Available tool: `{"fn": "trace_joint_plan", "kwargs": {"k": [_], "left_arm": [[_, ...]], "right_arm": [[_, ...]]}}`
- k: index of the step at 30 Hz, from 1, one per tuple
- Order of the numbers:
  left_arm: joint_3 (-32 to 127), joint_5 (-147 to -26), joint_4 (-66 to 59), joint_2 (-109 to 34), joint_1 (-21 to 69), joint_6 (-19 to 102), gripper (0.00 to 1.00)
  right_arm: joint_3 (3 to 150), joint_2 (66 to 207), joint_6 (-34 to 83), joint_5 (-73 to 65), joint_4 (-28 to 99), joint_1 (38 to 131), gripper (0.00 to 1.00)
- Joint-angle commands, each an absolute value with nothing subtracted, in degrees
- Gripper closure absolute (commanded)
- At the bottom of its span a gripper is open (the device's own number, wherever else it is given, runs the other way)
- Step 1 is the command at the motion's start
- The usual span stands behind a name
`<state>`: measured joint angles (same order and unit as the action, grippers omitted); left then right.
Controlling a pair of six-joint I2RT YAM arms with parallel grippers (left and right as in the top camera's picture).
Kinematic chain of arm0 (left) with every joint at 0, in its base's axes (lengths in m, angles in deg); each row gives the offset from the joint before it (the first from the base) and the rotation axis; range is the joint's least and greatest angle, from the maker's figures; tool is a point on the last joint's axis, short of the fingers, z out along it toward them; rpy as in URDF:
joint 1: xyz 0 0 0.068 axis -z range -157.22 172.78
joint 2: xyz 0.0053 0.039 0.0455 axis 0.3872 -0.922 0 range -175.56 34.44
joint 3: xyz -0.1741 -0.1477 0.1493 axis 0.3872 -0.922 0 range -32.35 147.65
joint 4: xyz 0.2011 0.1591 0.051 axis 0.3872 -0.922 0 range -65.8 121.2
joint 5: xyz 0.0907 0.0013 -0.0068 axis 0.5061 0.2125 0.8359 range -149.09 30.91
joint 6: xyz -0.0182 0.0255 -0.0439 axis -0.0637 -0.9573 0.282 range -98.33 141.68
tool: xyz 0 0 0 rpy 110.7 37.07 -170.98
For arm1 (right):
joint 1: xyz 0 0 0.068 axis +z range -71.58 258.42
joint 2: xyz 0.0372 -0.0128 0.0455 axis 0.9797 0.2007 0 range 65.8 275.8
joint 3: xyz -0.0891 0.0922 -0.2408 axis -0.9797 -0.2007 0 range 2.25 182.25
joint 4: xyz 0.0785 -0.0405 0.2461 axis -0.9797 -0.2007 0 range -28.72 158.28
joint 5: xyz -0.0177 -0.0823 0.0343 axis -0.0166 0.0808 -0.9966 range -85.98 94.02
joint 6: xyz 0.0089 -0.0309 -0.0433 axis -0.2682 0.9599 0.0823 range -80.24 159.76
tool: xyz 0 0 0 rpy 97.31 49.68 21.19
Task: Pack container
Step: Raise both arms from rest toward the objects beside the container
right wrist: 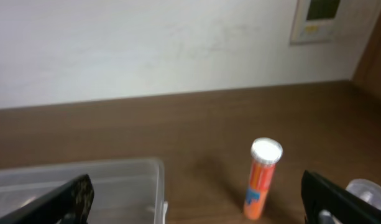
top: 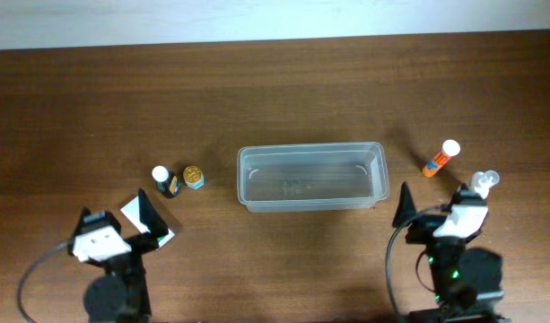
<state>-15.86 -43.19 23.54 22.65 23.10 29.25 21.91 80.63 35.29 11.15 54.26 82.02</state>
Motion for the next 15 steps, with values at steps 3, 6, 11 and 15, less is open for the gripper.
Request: {"fn": "trace_joint_plan", "kwargs": {"k": [3,6,11,15], "left_arm": [[-1.3,-43.2,16.9,6.0,23.4,29.8,0.01],[7.4,-44.1,9.6,-3.8,23.4,29.8,0.01],[21.9,-48.0,-4.8,-18.6,23.4,29.8,0.01],[29.3,-51.4,-12.6,-27.8,23.4,29.8,0.01]], "right_arm": [[39.7,97.9,35.0,13.8,47.0,82.5,0.02],[51.4,108.5,34.8,13.7,38.8,81.6,0.02],[72.8,125.2,34.2,7.7,21.9,75.1,0.02],[87.9,138.6,34.2,1.9,8.9,68.7,0.02]]}}
